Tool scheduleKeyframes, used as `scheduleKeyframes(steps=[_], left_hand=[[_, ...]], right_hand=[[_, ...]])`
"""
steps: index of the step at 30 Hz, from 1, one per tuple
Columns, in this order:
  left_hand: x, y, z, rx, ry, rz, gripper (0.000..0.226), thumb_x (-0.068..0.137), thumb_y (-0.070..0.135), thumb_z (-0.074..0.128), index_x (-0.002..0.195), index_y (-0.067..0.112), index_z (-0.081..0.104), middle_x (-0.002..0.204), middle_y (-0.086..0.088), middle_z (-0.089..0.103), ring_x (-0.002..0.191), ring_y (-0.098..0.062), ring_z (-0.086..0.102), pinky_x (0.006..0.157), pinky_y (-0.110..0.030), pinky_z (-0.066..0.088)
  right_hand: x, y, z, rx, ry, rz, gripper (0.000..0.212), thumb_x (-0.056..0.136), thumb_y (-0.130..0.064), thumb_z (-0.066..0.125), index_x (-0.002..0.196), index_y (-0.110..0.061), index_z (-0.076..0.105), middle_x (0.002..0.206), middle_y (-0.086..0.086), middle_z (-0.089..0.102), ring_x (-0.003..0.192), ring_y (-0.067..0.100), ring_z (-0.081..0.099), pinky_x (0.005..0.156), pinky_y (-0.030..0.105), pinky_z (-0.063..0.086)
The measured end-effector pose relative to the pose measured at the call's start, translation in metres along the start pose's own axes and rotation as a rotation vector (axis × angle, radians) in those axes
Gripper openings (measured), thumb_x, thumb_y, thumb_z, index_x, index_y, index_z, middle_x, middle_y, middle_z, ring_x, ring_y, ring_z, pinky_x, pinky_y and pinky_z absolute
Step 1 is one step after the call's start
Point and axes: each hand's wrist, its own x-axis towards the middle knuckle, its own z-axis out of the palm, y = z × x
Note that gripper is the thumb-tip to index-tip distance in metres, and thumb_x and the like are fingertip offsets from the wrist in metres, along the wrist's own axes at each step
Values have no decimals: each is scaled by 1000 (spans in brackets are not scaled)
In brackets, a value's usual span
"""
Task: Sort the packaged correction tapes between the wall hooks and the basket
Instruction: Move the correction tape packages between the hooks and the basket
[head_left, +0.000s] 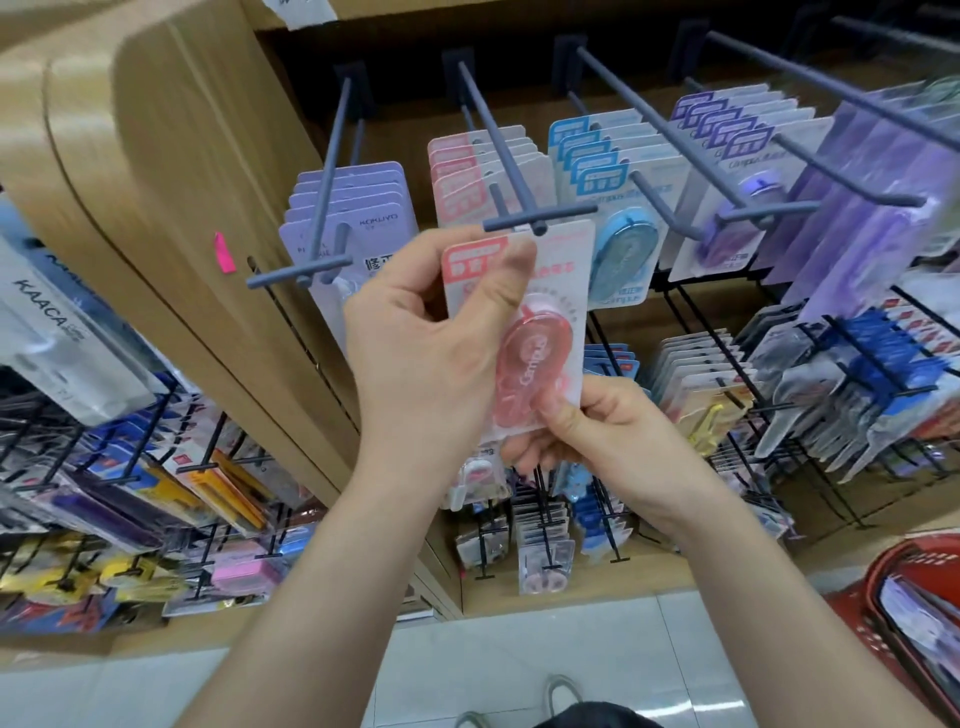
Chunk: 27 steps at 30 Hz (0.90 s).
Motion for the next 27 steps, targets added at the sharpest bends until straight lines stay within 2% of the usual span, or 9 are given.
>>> scheduleKeyframes(steps=[2, 5, 10, 14, 17, 22, 27], left_hand=[[0, -2, 4, -16, 22, 8, 10, 86, 13, 74, 83, 21, 68, 74, 11, 69, 73, -8, 66, 66, -29, 58], [1, -4, 8, -45, 59, 11, 12, 86, 9, 74, 88, 19, 68, 77, 8, 70, 75, -7, 67, 66, -25, 56], [4, -6, 7, -157, 40, -67, 10, 86, 7, 70, 89, 17, 69, 76, 9, 73, 79, -7, 70, 68, -25, 56], [7, -5, 6, -259, 4, -166, 9, 80, 17, 69, 89, 16, 70, 80, 7, 74, 84, -10, 72, 70, -26, 57], [9, -8, 6, -304, 0, -247, 8, 87, 15, 64, 92, 14, 70, 83, 4, 75, 85, -13, 72, 70, -27, 58], [-3, -13, 2, -157, -32, -211, 11, 96, 8, 57, 102, 15, 64, 86, 8, 75, 85, -7, 71, 69, -24, 57], [-8, -25, -6, 2, 80, -203, 11, 91, 14, 67, 85, 22, 71, 78, 11, 75, 78, -6, 72, 68, -24, 58]], right_hand=[[0, 1, 4, 35, 43, -14, 32, 88, -34, 51, 88, -7, 68, 78, 8, 76, 65, 15, 69, 62, 21, 53], [0, 1, 7, 45, 76, -27, 33, 87, -34, 51, 89, -5, 67, 76, 8, 76, 63, 14, 69, 61, 22, 53], [-3, -1, 8, 36, 99, -24, 31, 88, -32, 52, 85, -6, 68, 74, 8, 75, 60, 12, 68, 57, 19, 51], [-2, -1, 8, 31, 104, -27, 31, 88, -32, 52, 86, -5, 67, 74, 7, 75, 60, 13, 68, 58, 20, 51], [-1, 0, 9, 27, 112, -23, 31, 89, -33, 52, 84, -6, 67, 74, 8, 75, 60, 13, 68, 58, 20, 51], [1, 0, 9, 21, 139, -8, 32, 91, -36, 50, 85, -10, 69, 73, 8, 75, 61, 14, 67, 59, 21, 52], [3, -1, 7, -1, 200, 9, 33, 90, -38, 53, 83, -10, 69, 69, 4, 74, 59, 13, 64, 58, 23, 50]])
